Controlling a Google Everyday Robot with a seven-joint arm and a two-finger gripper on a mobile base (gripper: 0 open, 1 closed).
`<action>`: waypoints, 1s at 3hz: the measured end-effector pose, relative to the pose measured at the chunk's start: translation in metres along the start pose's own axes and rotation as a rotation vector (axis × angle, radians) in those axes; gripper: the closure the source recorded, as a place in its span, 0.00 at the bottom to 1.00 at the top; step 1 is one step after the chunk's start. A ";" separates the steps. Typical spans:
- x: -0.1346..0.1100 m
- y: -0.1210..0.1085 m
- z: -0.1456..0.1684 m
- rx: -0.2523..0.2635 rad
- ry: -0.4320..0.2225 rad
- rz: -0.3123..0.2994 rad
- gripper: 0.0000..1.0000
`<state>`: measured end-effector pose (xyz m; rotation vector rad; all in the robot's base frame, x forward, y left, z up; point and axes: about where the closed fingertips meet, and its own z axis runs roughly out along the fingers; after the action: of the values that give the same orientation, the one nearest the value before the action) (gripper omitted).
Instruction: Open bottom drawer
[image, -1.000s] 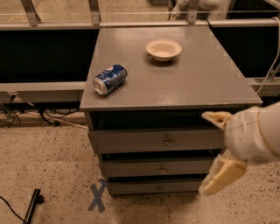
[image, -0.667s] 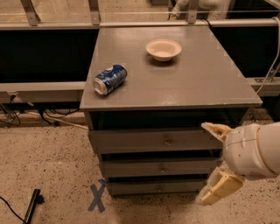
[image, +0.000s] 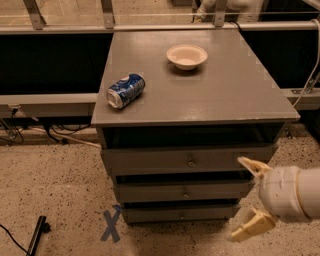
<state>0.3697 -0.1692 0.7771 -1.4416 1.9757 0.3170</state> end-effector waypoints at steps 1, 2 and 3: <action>0.073 -0.001 0.041 0.069 -0.042 0.017 0.00; 0.086 -0.018 0.050 0.129 -0.035 -0.041 0.00; 0.083 -0.015 0.052 0.140 0.013 -0.072 0.00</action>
Offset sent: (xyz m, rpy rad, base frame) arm 0.0019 -0.0283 -0.0676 0.0411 -0.0445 -0.0494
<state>0.3882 -0.2084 0.6878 -1.4243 1.9114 0.1345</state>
